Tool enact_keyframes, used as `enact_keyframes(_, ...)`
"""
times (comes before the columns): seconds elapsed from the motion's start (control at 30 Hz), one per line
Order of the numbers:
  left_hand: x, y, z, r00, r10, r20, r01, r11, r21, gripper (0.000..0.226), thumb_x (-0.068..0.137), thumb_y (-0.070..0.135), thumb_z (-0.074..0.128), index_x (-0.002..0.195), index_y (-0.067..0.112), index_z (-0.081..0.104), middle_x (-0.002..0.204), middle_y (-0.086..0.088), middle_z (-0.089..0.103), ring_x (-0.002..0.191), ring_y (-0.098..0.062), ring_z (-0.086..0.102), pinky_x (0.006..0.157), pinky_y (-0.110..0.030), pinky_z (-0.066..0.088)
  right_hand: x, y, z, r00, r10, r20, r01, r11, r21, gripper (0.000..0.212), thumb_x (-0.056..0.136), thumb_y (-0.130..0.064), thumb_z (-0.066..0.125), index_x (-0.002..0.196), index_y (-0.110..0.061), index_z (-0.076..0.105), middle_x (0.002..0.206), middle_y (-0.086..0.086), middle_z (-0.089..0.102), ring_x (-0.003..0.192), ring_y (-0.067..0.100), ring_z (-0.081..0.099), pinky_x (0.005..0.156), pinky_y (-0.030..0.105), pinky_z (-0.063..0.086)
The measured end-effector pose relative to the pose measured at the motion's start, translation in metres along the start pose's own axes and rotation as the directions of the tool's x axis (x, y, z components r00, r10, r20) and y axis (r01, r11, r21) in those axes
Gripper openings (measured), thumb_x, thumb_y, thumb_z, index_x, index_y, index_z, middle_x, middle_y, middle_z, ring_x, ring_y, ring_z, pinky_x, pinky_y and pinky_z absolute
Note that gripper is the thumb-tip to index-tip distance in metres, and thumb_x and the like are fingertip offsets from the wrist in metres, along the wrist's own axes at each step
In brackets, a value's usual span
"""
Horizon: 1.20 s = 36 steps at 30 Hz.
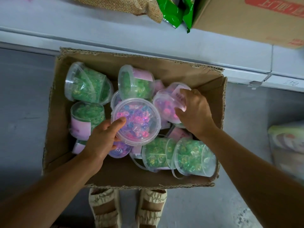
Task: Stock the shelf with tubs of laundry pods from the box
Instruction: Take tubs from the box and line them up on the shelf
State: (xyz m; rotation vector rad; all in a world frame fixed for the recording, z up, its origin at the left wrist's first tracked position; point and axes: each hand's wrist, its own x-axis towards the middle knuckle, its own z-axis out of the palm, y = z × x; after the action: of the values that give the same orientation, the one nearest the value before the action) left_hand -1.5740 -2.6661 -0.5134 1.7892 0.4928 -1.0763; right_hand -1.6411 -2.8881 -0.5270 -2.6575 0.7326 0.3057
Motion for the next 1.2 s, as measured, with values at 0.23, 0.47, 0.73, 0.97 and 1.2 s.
enact_keyframes(0.23,0.003,-0.011,-0.014,0.999,-0.037,-0.012,0.037,0.999,-0.004,0.017,0.082,0.047,0.059,0.084,0.031,0.053,0.093,0.003,0.062,0.086,-0.017,0.062,0.093,-0.047,0.049,-0.012,0.004,0.027,0.999,-0.002,-0.05,-0.001,0.999,-0.049,0.051,0.068,-0.023,0.074,0.115,-0.016,0.057,0.128,0.023,0.04,0.113,0.041,0.04,0.091,0.049,0.043)
enact_keyframes(0.47,-0.009,-0.01,-0.017,0.999,-0.023,-0.035,0.021,0.999,-0.037,0.027,0.082,0.046,0.06,0.101,0.027,0.053,0.092,0.006,0.062,0.085,-0.013,0.061,0.087,-0.04,0.05,-0.017,0.002,0.014,0.985,0.115,0.129,-0.121,0.992,0.042,0.077,0.075,-0.027,0.073,0.138,-0.014,0.031,0.127,0.023,0.036,0.115,0.039,0.04,0.09,0.047,0.046)
enact_keyframes(0.73,-0.093,0.052,-0.055,0.996,0.02,-0.087,-0.032,0.991,-0.133,0.026,0.085,0.04,0.061,0.104,0.024,0.054,0.096,-0.003,0.062,0.087,-0.019,0.061,0.078,-0.037,0.053,-0.055,-0.067,-0.096,0.991,0.124,0.045,-0.132,0.926,0.354,0.048,0.088,-0.032,0.059,0.13,-0.012,0.046,0.124,0.01,0.054,0.105,0.017,0.046,0.077,0.021,0.032)
enact_keyframes(0.97,-0.212,0.148,-0.121,0.986,0.136,-0.095,-0.155,0.958,-0.241,0.035,0.064,0.048,0.06,0.09,0.024,0.059,0.101,-0.01,0.064,0.09,-0.024,0.061,0.072,-0.033,0.049,-0.089,-0.151,-0.239,0.962,0.26,0.086,-0.26,0.77,0.582,0.038,0.089,-0.04,0.053,0.123,-0.022,0.052,0.112,0.003,0.062,0.101,0.023,0.058,0.08,0.031,0.041)
enact_keyframes(1.2,-0.329,0.248,-0.194,0.953,0.241,-0.182,-0.289,0.904,-0.314,0.017,0.085,0.038,0.061,0.083,0.024,0.052,0.09,-0.003,0.059,0.078,-0.015,0.057,0.079,-0.035,0.048,-0.129,-0.237,-0.386,0.957,0.268,0.108,-0.235,0.504,0.831,0.023,0.09,-0.029,0.057,0.11,-0.017,0.056,0.093,0.004,0.066,0.07,0.018,0.067,0.06,0.035,0.057)
